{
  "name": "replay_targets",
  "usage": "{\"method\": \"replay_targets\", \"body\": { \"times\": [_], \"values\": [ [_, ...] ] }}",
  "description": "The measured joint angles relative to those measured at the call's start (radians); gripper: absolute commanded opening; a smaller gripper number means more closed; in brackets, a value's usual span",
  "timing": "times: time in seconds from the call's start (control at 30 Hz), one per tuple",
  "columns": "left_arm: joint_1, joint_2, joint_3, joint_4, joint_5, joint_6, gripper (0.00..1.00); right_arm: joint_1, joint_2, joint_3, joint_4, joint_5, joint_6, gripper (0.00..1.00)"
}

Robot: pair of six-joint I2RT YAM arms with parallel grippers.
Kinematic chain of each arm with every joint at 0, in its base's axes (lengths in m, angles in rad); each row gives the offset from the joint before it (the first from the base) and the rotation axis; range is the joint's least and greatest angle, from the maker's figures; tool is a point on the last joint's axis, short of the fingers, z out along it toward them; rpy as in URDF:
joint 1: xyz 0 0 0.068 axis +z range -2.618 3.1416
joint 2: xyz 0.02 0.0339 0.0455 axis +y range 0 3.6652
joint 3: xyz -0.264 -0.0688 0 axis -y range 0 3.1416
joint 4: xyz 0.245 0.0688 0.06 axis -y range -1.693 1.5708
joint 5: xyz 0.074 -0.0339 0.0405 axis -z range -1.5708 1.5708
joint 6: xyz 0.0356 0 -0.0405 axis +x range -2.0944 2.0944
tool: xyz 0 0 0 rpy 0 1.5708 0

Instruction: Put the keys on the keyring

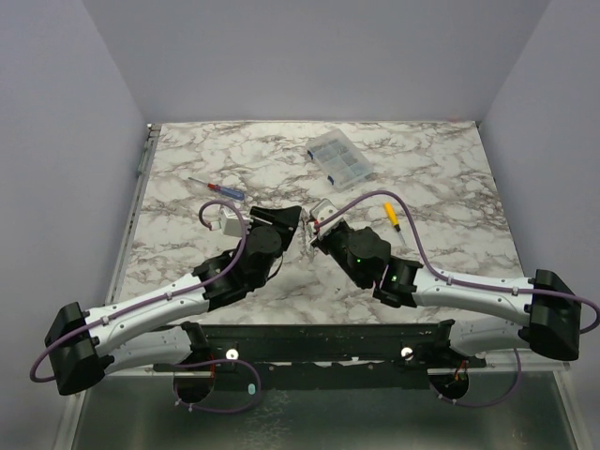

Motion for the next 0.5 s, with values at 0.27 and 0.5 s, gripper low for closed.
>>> {"method": "replay_targets", "body": {
  "times": [0.27,0.5],
  "values": [
    [0.000,-0.068,-0.031,0.031,-0.041,0.085,0.63,0.000,-0.016,0.000,-0.001,0.000,0.000,0.01],
    [0.000,-0.206,-0.170,0.219,-0.062,0.418,0.68,0.000,-0.063,0.000,-0.027,-0.001,0.008,0.01]
  ]
}}
